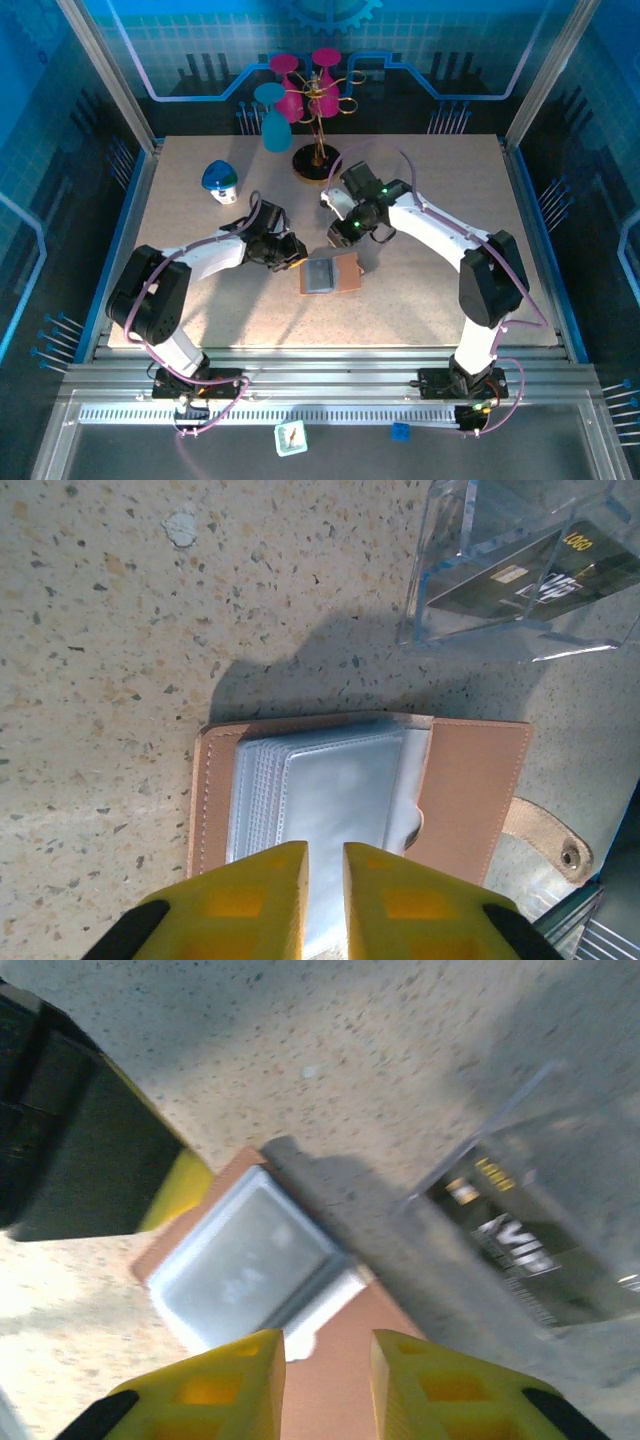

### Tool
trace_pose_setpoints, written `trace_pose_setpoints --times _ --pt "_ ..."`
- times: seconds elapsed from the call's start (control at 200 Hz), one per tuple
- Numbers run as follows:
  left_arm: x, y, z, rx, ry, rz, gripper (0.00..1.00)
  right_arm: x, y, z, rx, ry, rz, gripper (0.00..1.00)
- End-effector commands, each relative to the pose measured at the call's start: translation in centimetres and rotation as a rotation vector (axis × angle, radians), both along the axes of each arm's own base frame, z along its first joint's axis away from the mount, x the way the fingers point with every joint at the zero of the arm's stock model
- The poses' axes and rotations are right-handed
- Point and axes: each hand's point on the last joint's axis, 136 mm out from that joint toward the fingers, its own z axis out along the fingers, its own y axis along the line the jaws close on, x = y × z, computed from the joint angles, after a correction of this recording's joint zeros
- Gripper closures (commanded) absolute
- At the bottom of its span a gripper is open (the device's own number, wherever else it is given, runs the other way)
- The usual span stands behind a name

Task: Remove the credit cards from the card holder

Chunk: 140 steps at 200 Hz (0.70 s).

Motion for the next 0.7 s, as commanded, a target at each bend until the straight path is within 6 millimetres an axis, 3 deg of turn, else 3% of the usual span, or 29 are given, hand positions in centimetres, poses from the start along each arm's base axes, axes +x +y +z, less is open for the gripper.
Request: trace_pose_setpoints --times 0.0,0.24,0.695 --pt "-0.7 -0.4 -0.9 -0.012 0.036 -0.016 0.86 -2.6 1.9 0.0 0.139 0.233 -0.198 0.74" --pt "-1.8 -0.4 -2.7 -0.007 0.090 -0.008 0.90 -4.7 4.5 -2.2 0.247 0.491 -0.273 0.75" --pt "-3.3 0.0 -4.6 0.029 0.148 -0.011 0.93 -5.3 3.8 -6.8 0.158 0.586 -0.321 0.72"
